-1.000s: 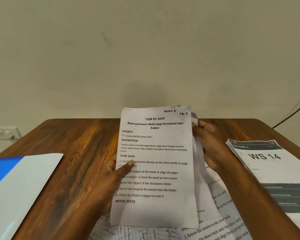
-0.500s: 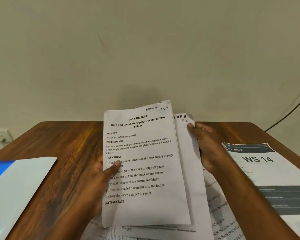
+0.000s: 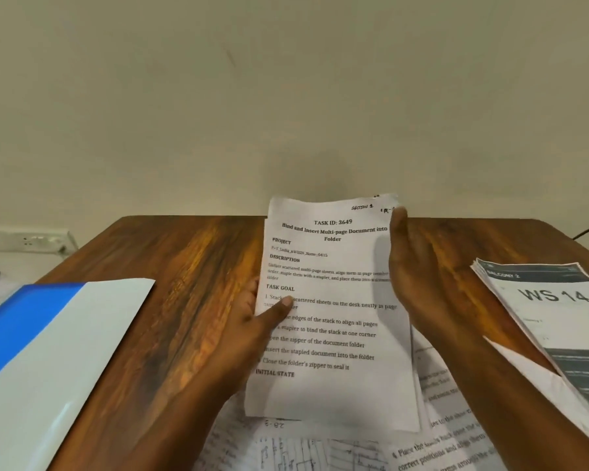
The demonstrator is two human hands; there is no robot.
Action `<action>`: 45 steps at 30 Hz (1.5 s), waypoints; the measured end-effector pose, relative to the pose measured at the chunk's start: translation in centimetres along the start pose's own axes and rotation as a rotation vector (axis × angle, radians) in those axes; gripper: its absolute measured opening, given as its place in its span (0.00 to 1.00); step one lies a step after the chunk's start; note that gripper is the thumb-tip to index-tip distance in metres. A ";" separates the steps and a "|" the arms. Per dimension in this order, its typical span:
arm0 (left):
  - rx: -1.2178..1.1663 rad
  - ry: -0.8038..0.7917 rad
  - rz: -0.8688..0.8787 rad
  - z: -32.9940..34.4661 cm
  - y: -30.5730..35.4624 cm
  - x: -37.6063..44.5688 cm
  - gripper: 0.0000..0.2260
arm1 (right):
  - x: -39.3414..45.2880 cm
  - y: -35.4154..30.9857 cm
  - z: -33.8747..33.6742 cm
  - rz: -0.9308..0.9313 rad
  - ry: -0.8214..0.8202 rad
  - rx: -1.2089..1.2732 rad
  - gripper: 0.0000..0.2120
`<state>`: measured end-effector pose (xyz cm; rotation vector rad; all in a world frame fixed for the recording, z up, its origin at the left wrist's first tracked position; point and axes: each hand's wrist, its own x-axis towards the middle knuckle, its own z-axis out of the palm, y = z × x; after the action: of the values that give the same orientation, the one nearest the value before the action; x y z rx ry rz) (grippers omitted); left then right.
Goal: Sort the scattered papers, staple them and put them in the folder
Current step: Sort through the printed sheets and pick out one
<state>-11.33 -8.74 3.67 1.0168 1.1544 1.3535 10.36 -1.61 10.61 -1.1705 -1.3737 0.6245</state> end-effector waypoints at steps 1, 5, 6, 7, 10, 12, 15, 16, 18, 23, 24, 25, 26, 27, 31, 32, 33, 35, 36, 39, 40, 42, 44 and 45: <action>0.014 -0.004 -0.018 0.1 -0.2 0.1 0.16 | -0.1 0.7 0.5 -0.017 -0.036 -0.036 0.24; -0.014 0.017 -0.104 -0.4 -0.2 0.4 0.19 | 0.4 3.2 1.3 0.055 -0.111 -0.014 0.16; -0.038 0.009 -0.125 -0.5 0.0 0.4 0.20 | 0.6 3.3 1.4 0.082 -0.121 0.038 0.16; -0.065 0.002 -0.148 -0.7 0.3 0.4 0.21 | 0.6 3.3 1.4 0.110 -0.132 0.089 0.16; -0.083 -0.004 -0.195 -1.1 0.5 0.4 0.19 | 0.4 3.2 1.6 0.181 -0.231 0.186 0.12; -0.028 -0.009 -0.187 -1.7 0.1 0.6 0.17 | 0.7 2.9 1.2 0.231 -0.346 0.150 0.10; 0.008 0.009 -0.154 -2.2 -0.2 1.0 0.15 | 2.2 1.7 -2.5 0.260 -0.532 -0.052 0.14; 0.006 0.016 -0.138 -2.4 -0.1 1.1 0.15 | 2.8 1.5 -4.1 0.242 -0.548 -0.143 0.15; -0.008 0.021 -0.111 -2.7 -0.2 1.4 0.16 | 3.9 1.8 -7.2 0.205 -0.538 -0.413 0.12; -0.003 0.028 -0.096 -1.9 -0.5 1.3 0.12 | 5.1 4.3 -10.0 0.393 -0.685 -1.012 0.22; 0.003 0.034 -0.091 -1.7 -0.6 1.1 0.11 | 5.2 4.7 -9.9 0.421 -0.672 -1.005 0.24; 0.013 0.038 -0.088 -1.5 -0.7 1.1 0.10 | 5.1 5.0 -9.8 0.440 -0.659 -0.979 0.25; 0.028 0.038 -0.087 -1.3 -0.8 1.0 0.11 | 5.1 5.3 -9.6 0.455 -0.656 -0.952 0.26; 0.045 0.043 -0.086 -1.2 -0.9 1.0 0.11 | 5.2 5.6 -9.3 0.464 -0.662 -0.930 0.25; 0.057 0.048 -0.084 -0.7 -1.1 0.9 0.09 | 5.4 6.5 -8.5 0.450 -0.676 -0.908 0.20; 0.062 0.042 -0.088 -0.6 -1.1 0.8 0.09 | 5.5 6.8 -8.5 0.426 -0.668 -0.915 0.19; 0.070 0.043 -0.089 -0.6 -1.1 0.8 0.09 | 5.6 7.1 -8.4 0.403 -0.655 -0.914 0.17; 0.083 0.058 -0.076 -0.6 -1.1 0.8 0.08 | 5.9 7.5 -8.5 0.361 -0.631 -0.888 0.15; 0.081 0.062 -0.073 -0.6 -1.0 0.7 0.08 | 6.0 7.7 -8.6 0.341 -0.623 -0.870 0.13; 0.060 0.049 -0.078 -0.5 -1.1 0.7 0.10 | 6.3 7.7 -8.7 0.317 -0.571 -0.764 0.09; 0.055 0.045 -0.082 -0.5 -1.0 0.7 0.10 | 6.5 7.7 -8.8 0.316 -0.538 -0.727 0.09; 0.043 0.040 -0.086 -0.5 -0.9 0.7 0.09 | 6.8 7.4 -8.9 0.301 -0.468 -0.665 0.08; 0.017 0.007 -0.084 -0.6 -1.0 0.7 0.13 | 6.9 7.1 -9.1 0.279 -0.406 -0.605 0.08; -0.009 -0.013 -0.077 -0.7 -1.0 0.7 0.18 | 6.8 6.9 -9.2 0.257 -0.369 -0.567 0.08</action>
<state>-11.90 -8.08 2.51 0.9643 1.1656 1.2885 22.11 4.53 9.03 -1.7694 -1.7983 0.6759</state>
